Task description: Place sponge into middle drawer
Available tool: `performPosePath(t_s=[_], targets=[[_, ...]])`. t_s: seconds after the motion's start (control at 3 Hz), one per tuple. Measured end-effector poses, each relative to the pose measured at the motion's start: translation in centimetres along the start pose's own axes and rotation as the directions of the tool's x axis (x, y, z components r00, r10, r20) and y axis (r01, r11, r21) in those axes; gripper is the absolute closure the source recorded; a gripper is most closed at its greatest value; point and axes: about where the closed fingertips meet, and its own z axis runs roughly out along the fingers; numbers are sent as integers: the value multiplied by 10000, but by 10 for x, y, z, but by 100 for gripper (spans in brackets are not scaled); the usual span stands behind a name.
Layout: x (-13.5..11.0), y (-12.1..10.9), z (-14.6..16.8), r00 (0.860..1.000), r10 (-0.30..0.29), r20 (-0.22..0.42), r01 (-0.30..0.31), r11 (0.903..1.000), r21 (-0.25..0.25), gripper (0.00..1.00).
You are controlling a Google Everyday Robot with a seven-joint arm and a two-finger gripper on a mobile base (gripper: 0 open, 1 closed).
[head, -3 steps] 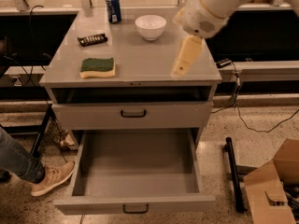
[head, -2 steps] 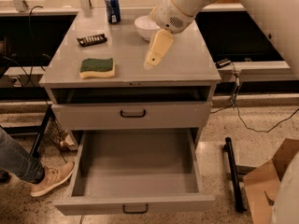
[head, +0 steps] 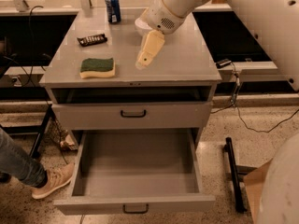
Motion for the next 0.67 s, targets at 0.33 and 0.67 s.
performPosePath(t_s=[0.33, 0.67], targets=[[-16, -12, 39, 9996, -127, -265, 116, 9991, -404, 0], [-42, -15, 98, 9953, -451, -858, 351, 9928, -1146, 0]])
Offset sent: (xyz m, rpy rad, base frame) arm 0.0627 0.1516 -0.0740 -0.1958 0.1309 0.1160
